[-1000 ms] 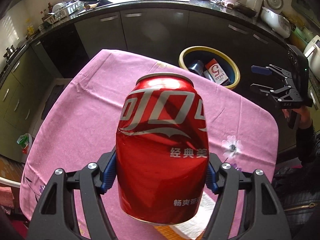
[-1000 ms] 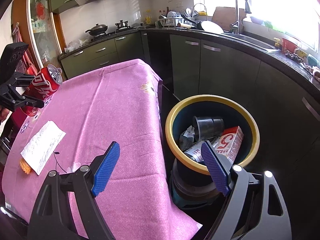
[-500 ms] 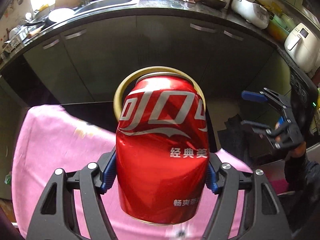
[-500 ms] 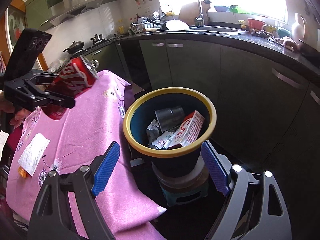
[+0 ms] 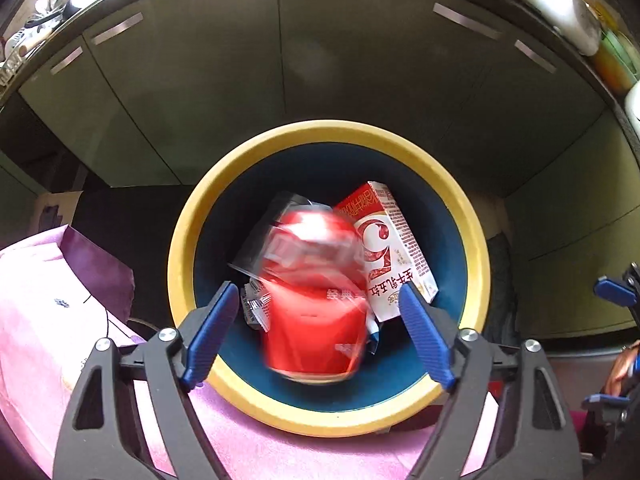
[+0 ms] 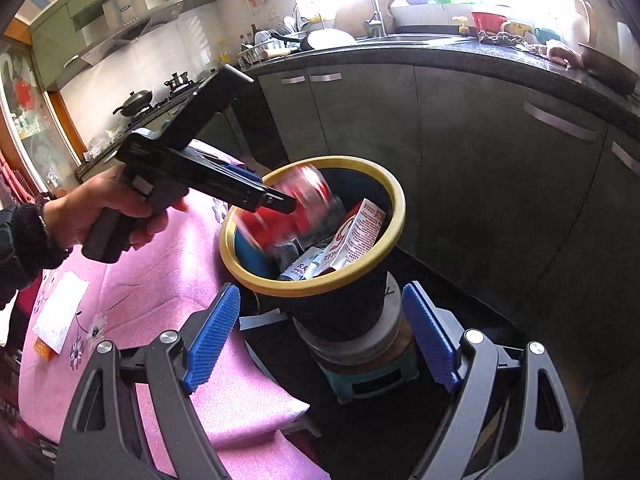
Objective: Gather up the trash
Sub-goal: 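Carry the cola can over the bin and open the left gripper, then move the right gripper to the white tissue and grasp it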
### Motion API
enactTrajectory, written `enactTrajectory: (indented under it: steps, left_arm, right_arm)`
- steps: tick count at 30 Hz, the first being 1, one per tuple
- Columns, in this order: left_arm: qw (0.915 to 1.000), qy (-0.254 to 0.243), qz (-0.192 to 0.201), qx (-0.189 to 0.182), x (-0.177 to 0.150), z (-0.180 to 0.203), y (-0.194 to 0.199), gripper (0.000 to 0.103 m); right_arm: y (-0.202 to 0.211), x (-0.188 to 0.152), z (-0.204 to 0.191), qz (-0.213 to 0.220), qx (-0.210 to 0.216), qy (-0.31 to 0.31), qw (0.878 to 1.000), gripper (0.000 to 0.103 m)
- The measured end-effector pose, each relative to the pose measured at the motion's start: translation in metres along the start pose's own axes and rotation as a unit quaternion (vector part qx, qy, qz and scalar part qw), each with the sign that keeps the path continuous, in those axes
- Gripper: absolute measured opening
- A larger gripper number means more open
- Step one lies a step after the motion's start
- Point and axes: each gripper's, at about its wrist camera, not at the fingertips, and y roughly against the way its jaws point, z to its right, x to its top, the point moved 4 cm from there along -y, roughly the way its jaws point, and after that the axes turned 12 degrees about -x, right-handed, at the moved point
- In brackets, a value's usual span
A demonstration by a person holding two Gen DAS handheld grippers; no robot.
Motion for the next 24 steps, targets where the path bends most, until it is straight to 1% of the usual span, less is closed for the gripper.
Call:
enactTrajectory:
  steps: [3,4,7,9,10,11,13,15,16,17,20,21,24]
  left_arm:
    - [0.9999,0.0,0.013,-0.007,-0.007,0.005,0.014,0.079]
    - [0.9997,-0.003,0.024,-0.01,-0.012,0.01,0.024,0.08]
    - [0.9978,-0.009,0.064,-0.013,-0.032,0.026,0.063,0.085]
    - [0.9956,-0.01,0.093,0.0,-0.049,0.036,0.088,0.087]
    - [0.9942,-0.009,0.106,0.013,-0.059,0.039,0.099,0.087]
    - [0.9929,-0.004,0.117,0.02,-0.067,0.045,0.109,0.088]
    - [0.989,0.023,0.143,0.032,-0.091,0.053,0.13,0.088]
    - [0.9828,0.055,0.173,0.032,-0.118,0.058,0.15,0.092]
    - [0.9785,0.069,0.189,0.042,-0.134,0.059,0.161,0.093]
    - [0.9743,0.079,0.203,0.057,-0.148,0.055,0.171,0.094]
    - [0.9598,0.097,0.243,0.101,-0.194,0.06,0.205,0.096]
    - [0.9541,0.107,0.254,0.117,-0.21,0.061,0.215,0.096]
    - [0.9371,0.143,0.282,0.146,-0.252,0.057,0.246,0.096]
  right_arm:
    - [0.003,-0.001,-0.003,0.003,-0.001,0.005,1.0,0.082]
    - [0.003,-0.001,-0.004,0.004,0.001,0.005,1.0,0.082]
    - [0.004,-0.001,-0.01,0.004,0.007,0.01,1.0,0.082]
    - [0.004,-0.001,-0.016,0.004,0.014,0.015,1.0,0.082]
    - [0.003,-0.002,-0.018,0.003,0.016,0.018,1.0,0.082]
    - [0.003,-0.002,-0.022,0.002,0.019,0.022,1.0,0.082]
    - [0.001,-0.004,-0.032,-0.002,0.026,0.032,0.999,0.082]
    - [0.0,-0.007,-0.043,-0.008,0.034,0.046,0.998,0.083]
    - [0.0,-0.008,-0.05,-0.009,0.038,0.054,0.998,0.083]
    - [0.0,-0.009,-0.058,-0.011,0.043,0.065,0.997,0.083]
    - [0.002,-0.01,-0.086,-0.01,0.064,0.103,0.993,0.083]
    - [0.004,-0.01,-0.097,-0.009,0.072,0.119,0.99,0.083]
    - [0.009,-0.009,-0.134,-0.005,0.105,0.168,0.98,0.083]
